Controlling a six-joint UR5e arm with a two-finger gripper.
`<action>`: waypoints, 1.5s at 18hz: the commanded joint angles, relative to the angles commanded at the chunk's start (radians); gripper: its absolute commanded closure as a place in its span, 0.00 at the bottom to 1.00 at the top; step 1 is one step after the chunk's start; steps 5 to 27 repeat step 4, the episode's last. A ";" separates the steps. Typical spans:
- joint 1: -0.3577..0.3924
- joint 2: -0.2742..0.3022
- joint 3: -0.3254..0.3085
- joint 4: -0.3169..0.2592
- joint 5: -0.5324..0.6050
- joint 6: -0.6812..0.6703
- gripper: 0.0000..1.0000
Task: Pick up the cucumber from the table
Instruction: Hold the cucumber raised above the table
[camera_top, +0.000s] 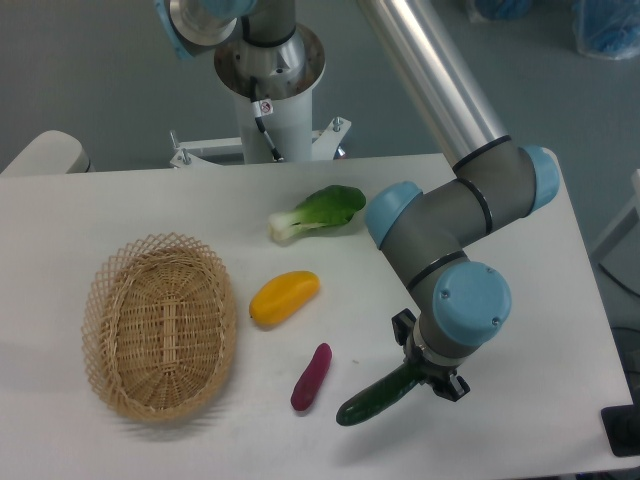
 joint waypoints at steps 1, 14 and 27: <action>0.000 -0.002 0.000 0.003 -0.005 0.011 0.90; 0.000 -0.002 0.000 0.002 -0.006 0.012 0.90; 0.000 -0.002 0.000 0.002 -0.006 0.012 0.90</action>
